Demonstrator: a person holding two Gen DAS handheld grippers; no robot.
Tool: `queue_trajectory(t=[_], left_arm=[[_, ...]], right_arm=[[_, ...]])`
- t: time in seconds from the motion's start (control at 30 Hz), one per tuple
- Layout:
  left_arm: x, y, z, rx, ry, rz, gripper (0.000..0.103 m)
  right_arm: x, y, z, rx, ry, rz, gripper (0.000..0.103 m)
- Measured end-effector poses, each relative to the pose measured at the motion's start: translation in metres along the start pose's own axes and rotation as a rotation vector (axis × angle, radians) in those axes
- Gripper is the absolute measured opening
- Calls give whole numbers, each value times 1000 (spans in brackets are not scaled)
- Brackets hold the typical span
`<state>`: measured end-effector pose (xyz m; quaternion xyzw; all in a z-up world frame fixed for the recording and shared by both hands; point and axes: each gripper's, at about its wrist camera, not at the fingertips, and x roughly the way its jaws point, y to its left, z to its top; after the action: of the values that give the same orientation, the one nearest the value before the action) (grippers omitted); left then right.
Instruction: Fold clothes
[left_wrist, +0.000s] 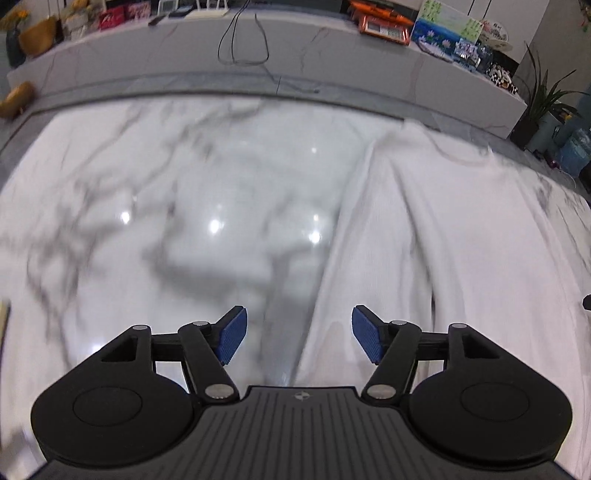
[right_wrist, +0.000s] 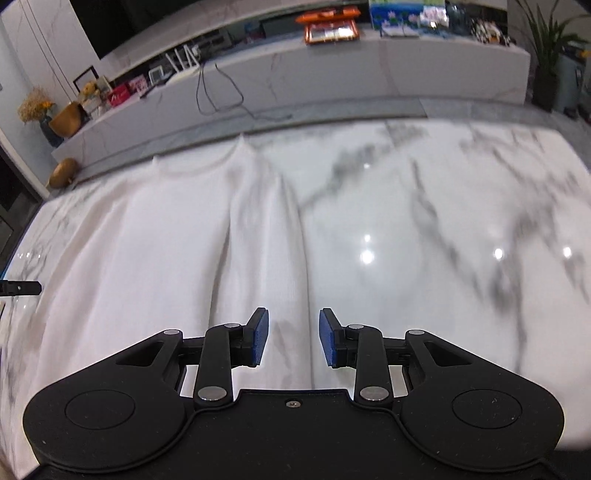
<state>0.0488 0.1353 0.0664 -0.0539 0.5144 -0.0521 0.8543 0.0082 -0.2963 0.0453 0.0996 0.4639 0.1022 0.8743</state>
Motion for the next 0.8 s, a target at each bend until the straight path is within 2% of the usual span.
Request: queue_trajectory(t=[0.07, 0.23, 0.27, 0.3, 0.33, 0.37, 0.43, 0.57, 0.8], left_arm=[[1, 0, -11, -9, 6, -2, 62], [-2, -1, -24, -13, -41, 13, 61], [-2, -2, -25, -16, -48, 4, 57], [-2, -3, -26, -14, -53, -3, 50], [-2, -5, -26, -8, -57, -5, 35], [-1, -7, -26, 0, -58, -4, 18], [0, -11, -24, 15, -62, 4, 7], [0, -9, -11, 11, -90, 61, 2], [-15, 0, 36, 50, -149, 193, 1]], right_arm=[[-8, -2, -13, 19, 5, -9, 30], [-8, -4, -26, 52, 24, -28, 30], [-8, -5, -28, 55, 20, -28, 31], [-9, -4, -29, 56, 16, -31, 26], [-9, -1, -30, 52, 20, -33, 9], [-6, 2, -31, 48, 33, -28, 2], [-6, 7, -32, 26, 28, -34, 2], [-8, 13, -25, -19, 8, -76, 1], [-27, -1, 29, -42, -78, -199, 1]])
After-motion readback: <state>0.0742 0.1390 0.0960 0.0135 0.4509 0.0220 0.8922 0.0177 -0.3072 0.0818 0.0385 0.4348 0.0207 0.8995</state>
